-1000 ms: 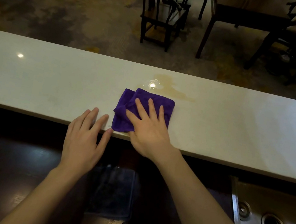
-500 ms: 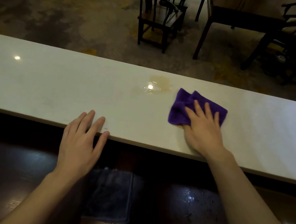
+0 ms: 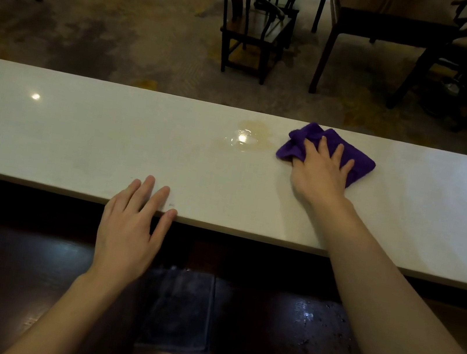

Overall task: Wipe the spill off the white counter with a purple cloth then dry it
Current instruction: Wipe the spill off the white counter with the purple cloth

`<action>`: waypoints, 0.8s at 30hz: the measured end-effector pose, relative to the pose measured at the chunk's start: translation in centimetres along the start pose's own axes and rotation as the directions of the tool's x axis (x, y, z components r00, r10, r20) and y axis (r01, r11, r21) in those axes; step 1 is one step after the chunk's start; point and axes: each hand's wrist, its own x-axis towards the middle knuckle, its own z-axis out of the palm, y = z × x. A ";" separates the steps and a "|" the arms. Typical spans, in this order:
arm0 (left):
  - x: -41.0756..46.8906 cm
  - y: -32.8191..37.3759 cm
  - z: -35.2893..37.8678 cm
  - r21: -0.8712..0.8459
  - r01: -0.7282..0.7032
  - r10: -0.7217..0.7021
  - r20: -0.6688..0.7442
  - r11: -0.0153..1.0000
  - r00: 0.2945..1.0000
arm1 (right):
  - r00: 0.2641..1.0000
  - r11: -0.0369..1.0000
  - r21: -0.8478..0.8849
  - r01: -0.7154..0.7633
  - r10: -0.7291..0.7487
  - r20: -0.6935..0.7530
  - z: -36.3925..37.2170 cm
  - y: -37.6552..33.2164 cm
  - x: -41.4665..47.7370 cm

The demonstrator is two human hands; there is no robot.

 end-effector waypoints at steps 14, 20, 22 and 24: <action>0.2 0.3 -0.6 0.008 0.010 -0.010 0.040 1.000 0.999 | 0.947 0.951 0.114 0.288 -0.300 0.109 1.2 -10.0 2.0; 0.3 0.5 -0.9 -0.006 0.012 -0.012 0.056 1.000 0.998 | 0.829 0.844 0.115 0.524 -0.536 0.161 2.7 -14.2 -0.8; 0.2 0.4 -0.9 -0.008 0.011 -0.011 0.061 1.000 0.998 | 0.765 0.790 0.104 0.604 -0.612 0.203 2.9 -15.0 -1.8; 0.3 0.5 -0.9 -0.009 0.011 -0.010 0.061 1.000 0.998 | 0.698 0.731 0.080 0.678 -0.674 0.241 2.9 -15.2 -2.5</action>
